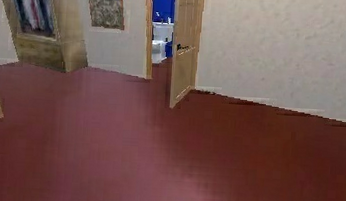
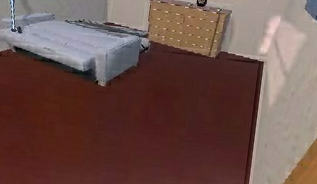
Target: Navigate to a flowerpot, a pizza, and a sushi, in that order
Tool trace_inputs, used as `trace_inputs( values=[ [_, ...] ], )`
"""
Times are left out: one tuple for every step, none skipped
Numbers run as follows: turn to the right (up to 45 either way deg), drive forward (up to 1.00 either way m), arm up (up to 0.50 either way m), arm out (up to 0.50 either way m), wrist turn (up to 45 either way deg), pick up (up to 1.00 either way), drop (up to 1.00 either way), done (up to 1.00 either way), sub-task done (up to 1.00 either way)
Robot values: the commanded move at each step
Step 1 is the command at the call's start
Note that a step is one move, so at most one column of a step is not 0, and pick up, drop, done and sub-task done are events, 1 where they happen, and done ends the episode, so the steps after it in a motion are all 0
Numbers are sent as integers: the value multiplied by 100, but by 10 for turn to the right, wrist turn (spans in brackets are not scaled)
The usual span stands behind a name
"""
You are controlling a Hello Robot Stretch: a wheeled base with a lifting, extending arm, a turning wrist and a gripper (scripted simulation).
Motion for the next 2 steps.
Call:
trace_inputs(
  values=[
    [-90, 0, 0, 0, 0, 0, 0, 0, 0],
    [0, 100, 0, 0, 0, 0, 0, 0, 0]
  ],
)
